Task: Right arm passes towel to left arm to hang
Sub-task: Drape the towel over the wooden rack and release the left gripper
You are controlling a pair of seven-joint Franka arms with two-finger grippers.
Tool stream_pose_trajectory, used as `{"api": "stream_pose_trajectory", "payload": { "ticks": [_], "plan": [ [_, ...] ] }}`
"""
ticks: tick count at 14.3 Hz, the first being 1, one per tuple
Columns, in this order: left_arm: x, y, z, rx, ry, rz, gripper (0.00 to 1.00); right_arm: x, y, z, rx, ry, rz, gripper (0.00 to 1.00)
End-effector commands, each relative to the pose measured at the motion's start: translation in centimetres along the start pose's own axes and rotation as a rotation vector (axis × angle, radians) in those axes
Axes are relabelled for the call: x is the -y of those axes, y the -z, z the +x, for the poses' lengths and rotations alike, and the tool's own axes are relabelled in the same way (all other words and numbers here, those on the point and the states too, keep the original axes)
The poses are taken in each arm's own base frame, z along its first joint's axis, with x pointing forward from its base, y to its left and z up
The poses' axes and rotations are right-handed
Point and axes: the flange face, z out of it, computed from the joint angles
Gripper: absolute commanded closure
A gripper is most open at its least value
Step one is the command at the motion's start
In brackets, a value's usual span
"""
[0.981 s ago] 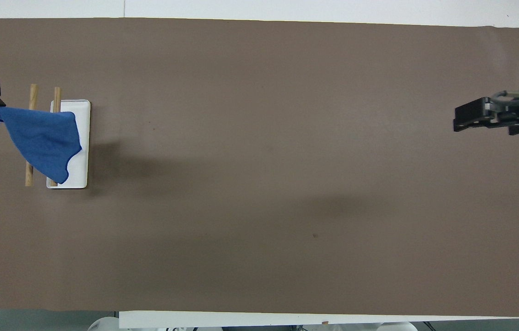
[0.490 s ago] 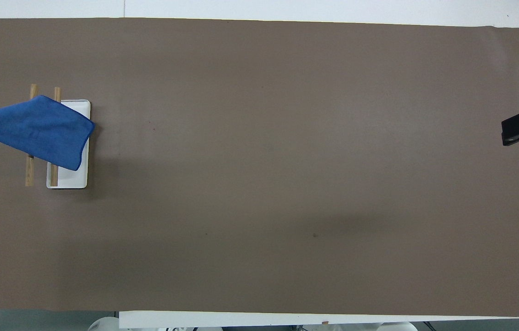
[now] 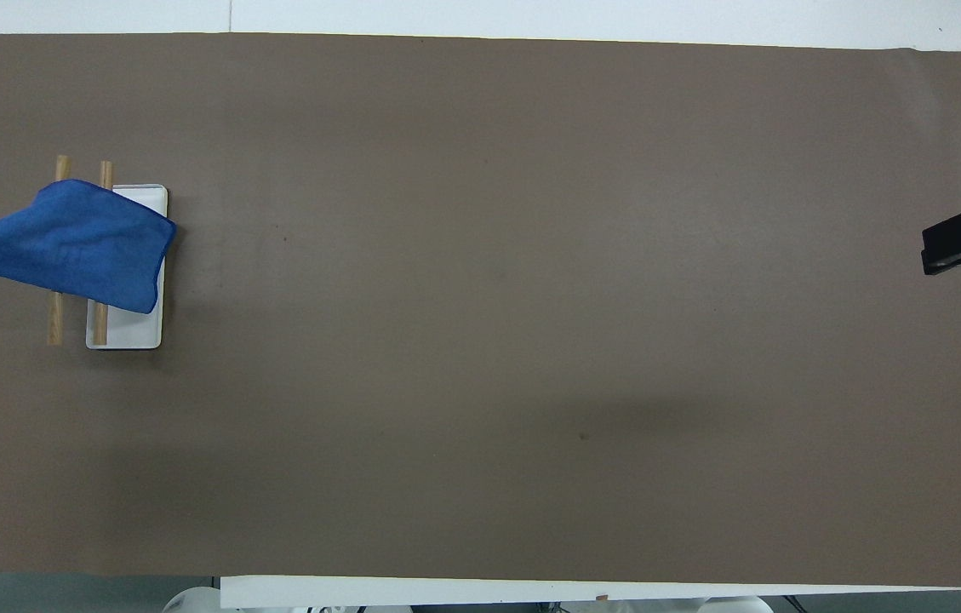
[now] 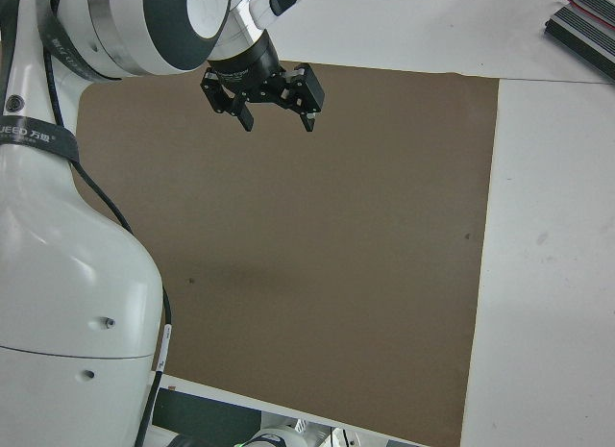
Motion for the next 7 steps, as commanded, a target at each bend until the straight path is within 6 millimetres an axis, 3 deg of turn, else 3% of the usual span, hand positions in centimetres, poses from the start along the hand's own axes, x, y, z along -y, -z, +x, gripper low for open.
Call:
{"api": "stream_pose_trajectory", "payload": {
  "ticks": [1, 2, 3, 7],
  "plan": [
    [1.7, -0.4, -0.4, -0.027, 0.001, 0.007, 0.67, -0.6, -0.1, -0.5, 0.003, 0.006, 0.028, 0.0],
    [2.3, -0.4, -0.1, -0.026, 0.01, 0.011, 0.23, -1.4, -0.2, -0.4, -0.005, -0.01, 0.028, 0.0],
    [2.5, -0.5, -0.1, -0.022, 0.017, 0.014, 0.01, -2.0, -0.2, -0.2, -0.016, -0.023, 0.03, 0.0],
    [1.8, 0.6, -0.1, -0.015, 0.022, 0.017, 0.0, -1.3, -0.8, 0.2, 0.004, -0.011, 0.029, 0.0]
  ]
}}
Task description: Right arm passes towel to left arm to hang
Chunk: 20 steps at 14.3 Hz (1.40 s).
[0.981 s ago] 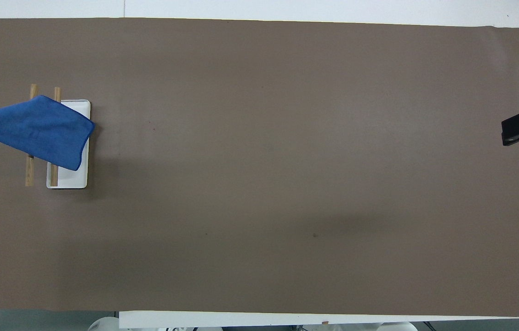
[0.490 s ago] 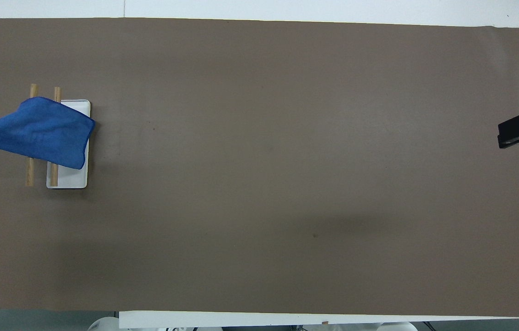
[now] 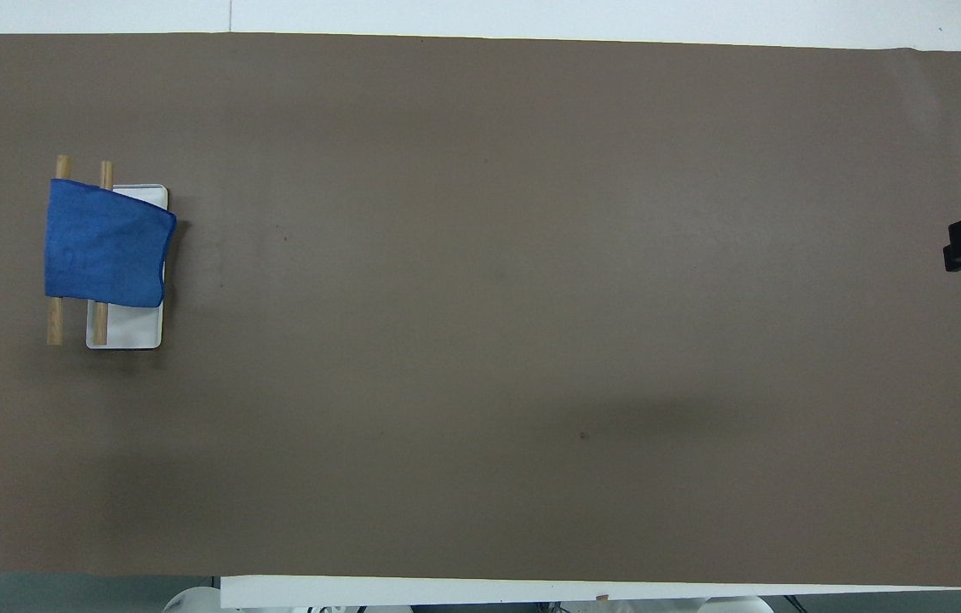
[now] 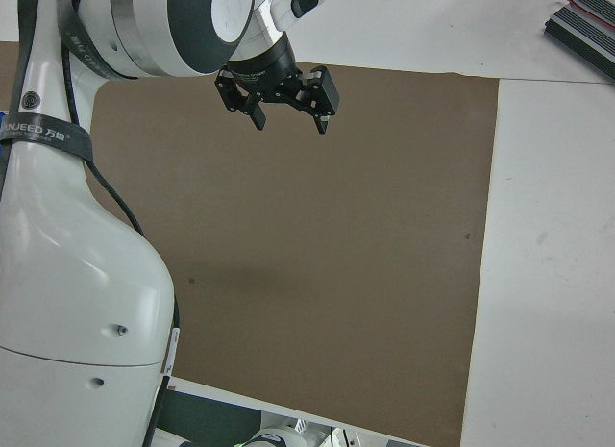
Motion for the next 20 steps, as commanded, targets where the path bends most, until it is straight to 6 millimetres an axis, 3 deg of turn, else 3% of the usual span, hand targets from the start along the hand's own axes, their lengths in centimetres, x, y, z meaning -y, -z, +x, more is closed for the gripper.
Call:
{"api": "stream_pose_trajectory", "payload": {
  "ticks": [1, 2, 4, 7, 10, 16, 20],
  "plan": [
    [-0.5, 2.9, -0.2, -0.017, -0.011, 0.009, 0.0, 0.0, -0.6, 0.1, 0.007, 0.013, 0.015, 0.0],
    [-1.0, 4.1, 0.3, -0.01, -0.017, 0.01, 0.0, 0.0, -0.7, 0.0, 0.014, 0.014, 0.015, 0.0],
    [-3.6, 6.6, -1.6, 0.066, -0.088, 0.043, 0.0, -0.3, -0.9, -0.3, 0.033, 0.013, 0.017, 0.0],
    [-6.3, 12.7, -2.3, 0.255, -0.364, 0.101, 0.0, -0.7, -1.0, -0.4, 0.041, 0.006, 0.016, 0.0],
    [-9.7, 15.8, -3.5, 0.31, -0.501, 0.048, 0.0, -0.4, -1.4, -0.5, 0.052, 0.013, 0.017, 0.0],
    [-15.5, 13.9, -3.6, 0.38, -0.632, 0.017, 0.0, -0.3, -1.5, -0.6, 0.053, 0.014, 0.092, 0.0],
    [-15.5, 14.3, -3.5, 0.365, -0.643, 0.009, 0.0, -0.5, -1.5, -0.5, 0.046, 0.009, 0.092, 0.0]
  ]
}}
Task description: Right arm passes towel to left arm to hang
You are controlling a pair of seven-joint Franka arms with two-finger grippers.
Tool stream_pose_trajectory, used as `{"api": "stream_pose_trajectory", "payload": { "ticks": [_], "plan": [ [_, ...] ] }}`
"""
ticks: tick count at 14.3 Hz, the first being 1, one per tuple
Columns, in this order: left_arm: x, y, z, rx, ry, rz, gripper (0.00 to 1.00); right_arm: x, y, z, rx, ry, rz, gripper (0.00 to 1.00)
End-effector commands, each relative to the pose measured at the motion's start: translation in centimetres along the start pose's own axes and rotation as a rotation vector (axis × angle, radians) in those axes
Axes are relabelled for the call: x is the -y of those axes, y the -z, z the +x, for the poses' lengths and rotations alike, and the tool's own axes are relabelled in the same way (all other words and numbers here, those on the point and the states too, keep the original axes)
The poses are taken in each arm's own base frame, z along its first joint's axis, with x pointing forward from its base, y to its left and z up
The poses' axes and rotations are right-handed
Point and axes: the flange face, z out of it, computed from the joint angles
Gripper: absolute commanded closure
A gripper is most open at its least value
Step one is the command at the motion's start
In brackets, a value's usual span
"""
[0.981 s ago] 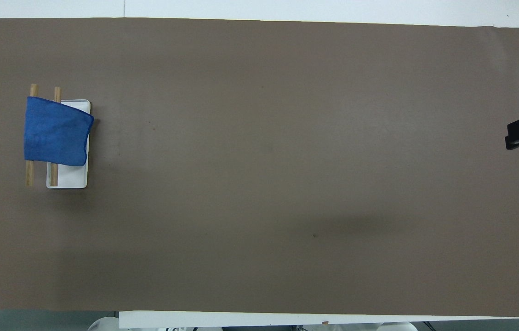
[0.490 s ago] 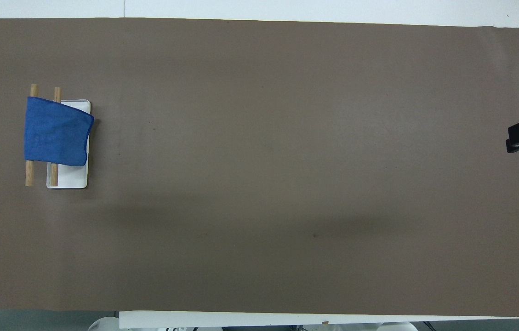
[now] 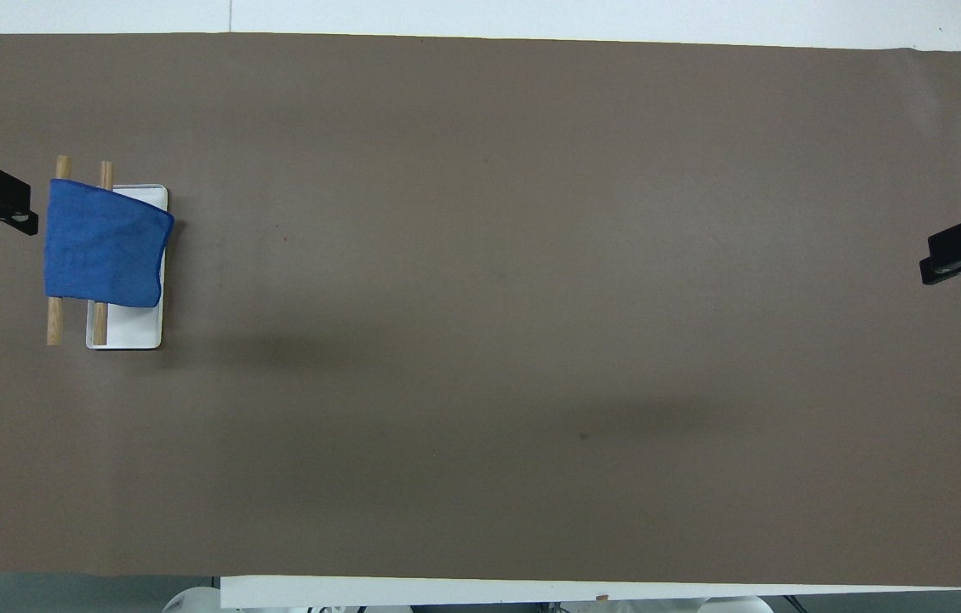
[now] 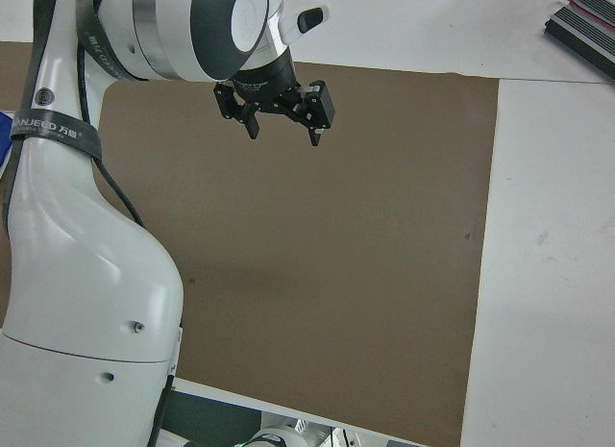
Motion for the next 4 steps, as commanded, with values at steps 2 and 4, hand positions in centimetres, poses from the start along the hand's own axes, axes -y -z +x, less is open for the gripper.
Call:
{"api": "stream_pose_trajectory", "payload": {
  "ticks": [2, 4],
  "plan": [
    [-0.1, 1.53, -0.54, -0.005, -0.043, -0.007, 0.0, -0.11, -0.12, -0.55, 0.004, 0.019, 0.01, 0.0],
    [-0.29, 1.69, -0.53, -0.015, -0.071, -0.008, 0.0, -0.38, -0.45, -0.61, 0.005, 0.013, 0.007, 0.0]
  ]
}}
